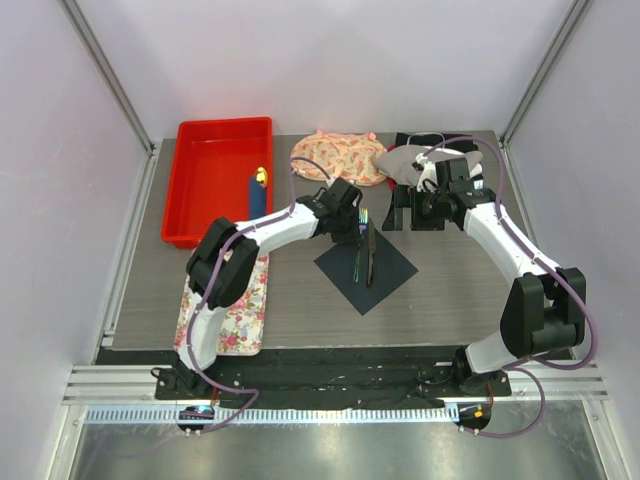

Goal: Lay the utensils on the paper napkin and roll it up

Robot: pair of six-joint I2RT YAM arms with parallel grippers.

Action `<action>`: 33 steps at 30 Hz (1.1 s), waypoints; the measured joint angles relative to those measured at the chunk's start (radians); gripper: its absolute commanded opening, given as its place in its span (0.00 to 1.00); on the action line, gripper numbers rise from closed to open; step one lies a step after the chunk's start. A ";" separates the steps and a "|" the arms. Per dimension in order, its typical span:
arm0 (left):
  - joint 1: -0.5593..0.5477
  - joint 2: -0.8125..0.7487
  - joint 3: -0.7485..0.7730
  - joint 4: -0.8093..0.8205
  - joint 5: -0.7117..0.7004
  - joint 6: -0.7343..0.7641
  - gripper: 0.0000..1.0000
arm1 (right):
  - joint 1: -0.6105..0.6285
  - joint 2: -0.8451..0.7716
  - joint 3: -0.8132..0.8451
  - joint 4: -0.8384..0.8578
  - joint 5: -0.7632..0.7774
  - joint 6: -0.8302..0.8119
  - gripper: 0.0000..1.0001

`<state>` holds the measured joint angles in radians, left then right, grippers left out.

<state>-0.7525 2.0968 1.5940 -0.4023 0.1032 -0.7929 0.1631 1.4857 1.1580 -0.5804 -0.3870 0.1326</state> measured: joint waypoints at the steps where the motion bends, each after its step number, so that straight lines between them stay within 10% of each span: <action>1: 0.000 0.010 0.006 0.000 -0.003 0.002 0.01 | -0.003 0.002 0.000 -0.002 0.001 0.000 1.00; 33: -0.002 0.130 0.090 -0.019 -0.005 -0.018 0.12 | -0.014 0.025 0.017 -0.013 -0.021 0.000 1.00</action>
<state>-0.7547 2.2272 1.6836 -0.4213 0.0982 -0.8112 0.1486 1.5108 1.1748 -0.5930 -0.4084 0.1326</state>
